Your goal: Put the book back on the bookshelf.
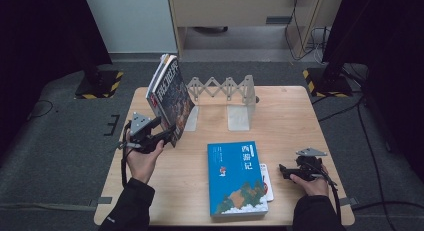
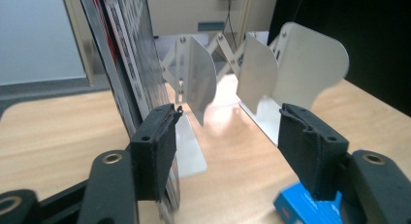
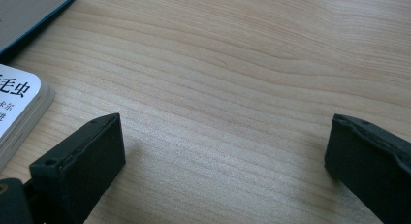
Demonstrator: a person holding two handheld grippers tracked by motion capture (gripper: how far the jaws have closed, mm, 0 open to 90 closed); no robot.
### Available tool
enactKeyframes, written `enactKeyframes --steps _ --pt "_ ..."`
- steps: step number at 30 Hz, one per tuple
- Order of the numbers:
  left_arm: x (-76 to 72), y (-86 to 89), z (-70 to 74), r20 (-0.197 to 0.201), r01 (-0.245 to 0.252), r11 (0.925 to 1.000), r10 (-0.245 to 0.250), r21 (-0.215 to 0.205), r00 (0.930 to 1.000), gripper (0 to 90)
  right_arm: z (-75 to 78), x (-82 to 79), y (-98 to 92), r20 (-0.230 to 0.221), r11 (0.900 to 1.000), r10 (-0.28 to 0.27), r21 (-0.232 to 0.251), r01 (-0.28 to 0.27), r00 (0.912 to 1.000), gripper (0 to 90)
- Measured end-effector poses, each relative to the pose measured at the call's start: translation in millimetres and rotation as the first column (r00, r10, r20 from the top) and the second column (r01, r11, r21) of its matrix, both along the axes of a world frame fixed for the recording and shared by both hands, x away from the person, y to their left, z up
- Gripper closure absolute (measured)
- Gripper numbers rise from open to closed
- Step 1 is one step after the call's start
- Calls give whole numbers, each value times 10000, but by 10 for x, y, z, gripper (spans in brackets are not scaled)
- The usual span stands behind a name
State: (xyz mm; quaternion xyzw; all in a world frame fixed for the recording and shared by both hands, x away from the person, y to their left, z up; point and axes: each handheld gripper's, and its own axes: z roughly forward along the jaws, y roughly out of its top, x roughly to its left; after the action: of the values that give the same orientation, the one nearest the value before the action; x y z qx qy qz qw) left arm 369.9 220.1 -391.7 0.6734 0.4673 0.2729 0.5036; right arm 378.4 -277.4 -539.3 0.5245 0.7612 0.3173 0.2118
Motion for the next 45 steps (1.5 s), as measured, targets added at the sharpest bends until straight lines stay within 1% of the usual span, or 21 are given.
enactKeyframes --steps 2,5,7,9,10,12,16,18,19,21,24,25,27,28,30,33,36,40,41,43,45 --pt "-58 -9 -62 -121 174 9998 -174 -40 9998 359 -1 0 3 -6 10000 -23 10 23 10000 7" --pt "-128 -52 -176 -404 642 9978 -636 132 9972 343 -2 3 5 -7 10000 -43 -16 43 10000 5" --pt "-161 -90 -259 -620 942 9952 -923 278 9938 335 -2 4 8 6 10000 -75 -17 75 10000 5" --pt "-186 -127 -342 -792 1128 9925 -1088 473 9909 327 9 13 15 -110 9999 -120 -73 119 9999 7" --pt "-193 -142 -383 -909 1200 9915 -1151 498 9892 326 27 16 20 -322 9998 -120 -133 115 9994 15" --pt "-198 -162 -448 -1153 1304 9906 -1247 426 9855 323 49 20 27 -512 9997 -127 -201 116 9986 36" --pt "-211 -181 -551 -1401 1393 9896 -1330 355 9812 308 94 15 37 -768 9996 -125 -250 106 9970 75" --pt "-212 -189 -610 -1527 1479 9887 -1422 260 9780 301 131 13 51 -667 9999 -69 -120 61 9977 81" --pt "-209 -196 -640 -1614 1545 9877 -1486 249 9756 297 151 9 55 -518 9999 -96 -91 91 9986 91" --pt "-205 -213 -703 -1776 1640 9863 -1584 172 9713 294 207 -3 67 -384 9997 -100 206 108 9992 95" --pt "-205 -258 -796 -2030 1796 9836 -1723 182 9639 284 294 -38 115 -258 9974 -57 714 75 9997 104" --pt "-208 -278 -824 -2121 1865 9824 -1796 130 9606 278 321 -51 139 -296 9965 -47 838 72 9996 104" --pt "-213 -324 -864 -2265 2063 9784 -1990 92 9535 275 368 -76 199 -296 9941 97 1079 -65 9995 104" --pt "-217 -350 -880 -2287 2130 9770 -2049 110 9517 274 386 -84 224 -219 9939 238 1084 -213 9995 104" --pt "-223 -402 -903 -2322 2237 9743 -2119 255 9493 269 426 -109 298 -200 9906 371 1327 -341 9991 103" --pt "-227 -492 -946 -2448 2490 9684 -2386 123 9398 264 469 -132 392 -146 9859 630 1559 -600 9979 103" --pt "-223 -577 -994 -2632 2784 9605 -2680 23 9268 264 490 -148 486 -175 9818 877 1708 -835 9960 103" --pt "-211 -691 -1054 -2842 3047 9525 -2920 4 9132 260 492 -164 619 -261 9778 1252 1723 -1189 9918 102" --pt "-210 -719 -1066 -2884 3100 9507 -2973 -17 9102 257 493 -171 655 -359 9765 1309 1770 -1226 9908 103" --pt "-210 -764 -1091 -2898 3217 9468 -3060 67 9068 255 485 -171 710 -431 9736 1527 1780 -1428 9873 104" --pt "-210 -811 -1123 -2899 3375 9413 -3195 127 9022 252 477 -175 759 -508 9708 1642 1854 -1522 9851 104"
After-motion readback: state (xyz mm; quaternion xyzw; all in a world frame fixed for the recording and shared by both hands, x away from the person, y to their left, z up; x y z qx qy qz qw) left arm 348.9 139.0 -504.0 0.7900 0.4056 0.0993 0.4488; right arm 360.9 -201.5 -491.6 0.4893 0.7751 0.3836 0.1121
